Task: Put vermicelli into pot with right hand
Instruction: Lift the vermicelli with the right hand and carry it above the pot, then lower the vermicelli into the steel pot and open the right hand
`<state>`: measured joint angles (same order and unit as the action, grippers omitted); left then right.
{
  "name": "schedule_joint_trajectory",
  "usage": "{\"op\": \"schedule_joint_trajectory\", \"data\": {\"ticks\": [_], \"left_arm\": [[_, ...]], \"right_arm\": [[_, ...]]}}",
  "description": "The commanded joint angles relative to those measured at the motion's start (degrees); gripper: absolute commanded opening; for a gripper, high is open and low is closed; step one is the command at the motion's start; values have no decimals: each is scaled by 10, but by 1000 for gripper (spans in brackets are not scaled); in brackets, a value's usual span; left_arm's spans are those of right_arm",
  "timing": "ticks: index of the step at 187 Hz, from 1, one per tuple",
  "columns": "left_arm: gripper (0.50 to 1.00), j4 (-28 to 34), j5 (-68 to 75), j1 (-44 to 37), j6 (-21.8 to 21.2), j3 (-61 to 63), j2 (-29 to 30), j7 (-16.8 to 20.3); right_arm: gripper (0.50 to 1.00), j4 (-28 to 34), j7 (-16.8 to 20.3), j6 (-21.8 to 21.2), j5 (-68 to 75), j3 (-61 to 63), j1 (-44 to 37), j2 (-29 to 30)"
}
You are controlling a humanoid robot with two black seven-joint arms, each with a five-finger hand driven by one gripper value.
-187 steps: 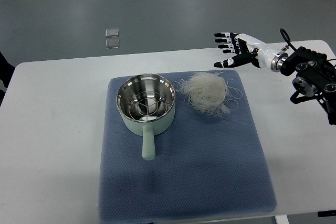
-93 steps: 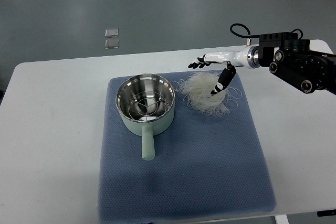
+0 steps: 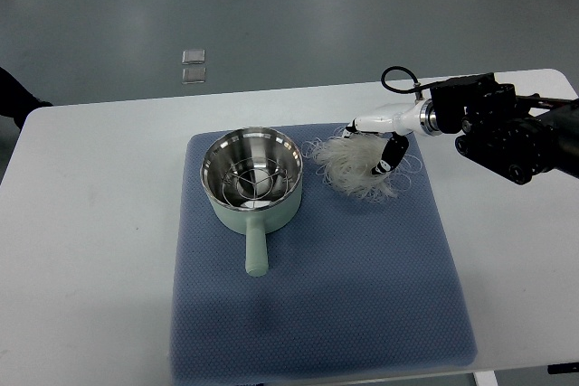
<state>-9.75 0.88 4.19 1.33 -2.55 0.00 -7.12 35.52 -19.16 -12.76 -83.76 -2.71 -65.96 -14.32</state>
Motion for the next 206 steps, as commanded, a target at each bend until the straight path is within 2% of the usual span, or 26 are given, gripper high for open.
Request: {"op": "schedule_joint_trajectory", "data": {"ticks": [1,22,67,72,82,85,108,130,131,133,152,173,174,184,206], "left_arm": [[1000,0,1,0,0,0,0,0],[1000,0,1,0,0,0,0,0],[1000,0,0,0,0,0,0,0],[1000,0,1,1,0,0,0,0],[1000,0,1,1,0,0,0,0],[1000,-1,0,1,0,0,0,0],[1000,-1,0,1,0,0,0,0],[1000,-1,1,1,0,0,0,0],[1000,-1,0,1,0,0,0,0],[1000,-1,0,1,0,0,0,0],[1000,-1,0,1,0,0,0,0],[1000,-1,0,1,0,-1,0,0],[1000,-1,0,1,0,-1,0,0],[1000,-1,0,1,0,-1,0,0],[1000,-1,0,1,0,-1,0,0]], "right_arm": [[500,0,0,20,3,7,-1,1],[500,1,-3,39,11,10,-5,2],[500,10,-9,31,31,61,-33,-4],[500,24,-9,20,35,87,-59,-9],[500,24,-9,20,35,87,-59,-9],[500,45,-9,2,42,106,-73,-21],[500,85,-7,-34,59,147,-108,-36],[500,97,-6,-51,64,170,-123,-36],[500,106,-6,-66,65,183,-137,-35],[500,107,-6,-69,65,185,-140,-34],[500,118,-9,-89,65,200,-153,-29],[500,132,-14,-90,65,201,-151,-20],[500,149,-20,-90,65,200,-146,-8],[500,161,-19,-89,65,199,-135,6],[500,159,-19,-84,61,191,-116,27]]}}
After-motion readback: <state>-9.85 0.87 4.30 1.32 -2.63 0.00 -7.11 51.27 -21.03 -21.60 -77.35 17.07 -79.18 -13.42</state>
